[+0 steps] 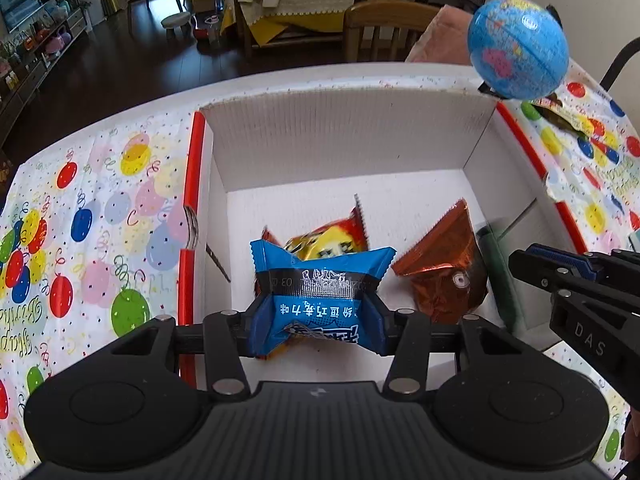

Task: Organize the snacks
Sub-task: 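Open both grippers to drop the packets into the red box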

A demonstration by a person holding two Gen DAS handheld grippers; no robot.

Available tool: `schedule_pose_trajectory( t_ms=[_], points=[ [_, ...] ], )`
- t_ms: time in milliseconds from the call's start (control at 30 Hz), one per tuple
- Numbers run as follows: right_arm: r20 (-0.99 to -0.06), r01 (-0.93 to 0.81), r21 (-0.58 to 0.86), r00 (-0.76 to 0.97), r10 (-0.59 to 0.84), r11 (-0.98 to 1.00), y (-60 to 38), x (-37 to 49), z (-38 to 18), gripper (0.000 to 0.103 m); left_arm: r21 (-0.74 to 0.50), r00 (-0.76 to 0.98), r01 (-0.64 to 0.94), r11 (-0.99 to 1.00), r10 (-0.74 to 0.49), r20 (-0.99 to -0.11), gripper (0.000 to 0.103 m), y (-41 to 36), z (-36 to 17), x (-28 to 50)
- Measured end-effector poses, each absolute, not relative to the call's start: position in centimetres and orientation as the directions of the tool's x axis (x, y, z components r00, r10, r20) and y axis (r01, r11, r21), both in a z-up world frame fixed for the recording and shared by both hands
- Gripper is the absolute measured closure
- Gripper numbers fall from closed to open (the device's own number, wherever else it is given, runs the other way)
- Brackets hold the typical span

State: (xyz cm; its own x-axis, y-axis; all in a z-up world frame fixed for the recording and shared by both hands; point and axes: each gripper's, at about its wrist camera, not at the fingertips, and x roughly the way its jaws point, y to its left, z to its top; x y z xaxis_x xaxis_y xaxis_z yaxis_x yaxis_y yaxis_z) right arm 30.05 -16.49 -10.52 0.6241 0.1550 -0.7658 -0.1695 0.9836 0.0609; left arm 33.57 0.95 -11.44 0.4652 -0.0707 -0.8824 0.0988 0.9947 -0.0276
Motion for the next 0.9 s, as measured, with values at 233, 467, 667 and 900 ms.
schedule_pose_trajectory(
  t_ms=[233,467,667,900],
  points=[
    [-0.772,-0.165,0.058,0.618,0.149,0.985,-16.8,29.4,-10.7,0.084,-0.019,0.453,0.086,0.996,-0.056,-0.890,0.053,1.0,-11.7,33.2],
    [-0.762,-0.170,0.085,0.624,0.173,0.982,-17.5,28.1,-9.9,0.081,-0.061,0.466,0.061,0.996,-0.082,-0.881,0.048,1.6,-10.7,32.2],
    [-0.732,-0.180,0.113,0.650,0.204,0.977,-18.2,26.5,-8.2,0.072,-0.080,0.508,0.056,0.995,-0.097,-0.856,0.043,1.5,-8.8,30.3],
    [-0.693,-0.194,0.139,0.681,0.236,0.971,-19.0,23.9,-6.0,0.066,-0.092,0.552,0.054,0.994,-0.107,-0.827,0.041,1.0,-6.3,27.4]
  ],
)
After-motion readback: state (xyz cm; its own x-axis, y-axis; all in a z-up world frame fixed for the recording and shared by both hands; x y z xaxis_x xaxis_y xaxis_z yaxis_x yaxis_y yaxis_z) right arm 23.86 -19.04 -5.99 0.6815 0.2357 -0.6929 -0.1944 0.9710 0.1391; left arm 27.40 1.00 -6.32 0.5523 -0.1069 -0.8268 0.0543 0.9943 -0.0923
